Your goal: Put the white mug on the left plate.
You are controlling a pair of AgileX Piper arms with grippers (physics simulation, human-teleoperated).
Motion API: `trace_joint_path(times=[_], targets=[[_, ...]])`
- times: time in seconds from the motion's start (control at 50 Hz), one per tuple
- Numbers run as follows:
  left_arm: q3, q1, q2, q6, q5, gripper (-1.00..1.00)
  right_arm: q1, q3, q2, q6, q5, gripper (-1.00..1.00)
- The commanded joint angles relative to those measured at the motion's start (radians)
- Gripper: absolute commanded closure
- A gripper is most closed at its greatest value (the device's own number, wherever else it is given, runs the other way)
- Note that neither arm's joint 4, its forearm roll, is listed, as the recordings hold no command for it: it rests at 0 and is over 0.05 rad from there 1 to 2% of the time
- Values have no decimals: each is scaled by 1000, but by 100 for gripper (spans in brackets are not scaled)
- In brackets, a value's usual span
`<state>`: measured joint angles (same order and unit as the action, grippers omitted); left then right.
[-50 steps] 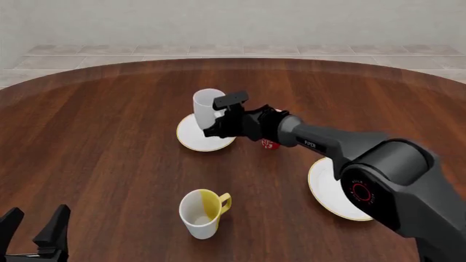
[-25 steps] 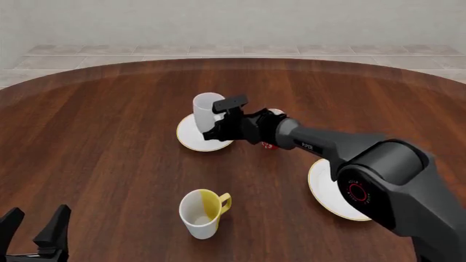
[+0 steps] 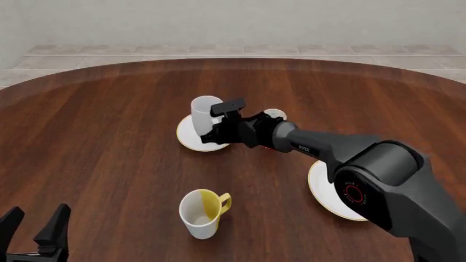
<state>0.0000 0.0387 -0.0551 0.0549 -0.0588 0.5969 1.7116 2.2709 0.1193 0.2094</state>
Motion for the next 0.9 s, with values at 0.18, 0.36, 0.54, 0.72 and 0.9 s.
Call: trace_joint_path(times=[0.18,0.36,0.54,0.72,0.9], targets=[[0,-6,-17,-2,17,-100,-2,3,4,5,-1,100],[0,-10,-12,-2,15,-100,-3,12,6,0,7,100],[0,-12,-13,-2,16,-100,-4,22,11,-5,13,100],[0,-12,1,-1,3,-100,-3,28,15,-4,18,100],[0,-12,3,0,-1,-100,-2,33,21,-5,20,100]])
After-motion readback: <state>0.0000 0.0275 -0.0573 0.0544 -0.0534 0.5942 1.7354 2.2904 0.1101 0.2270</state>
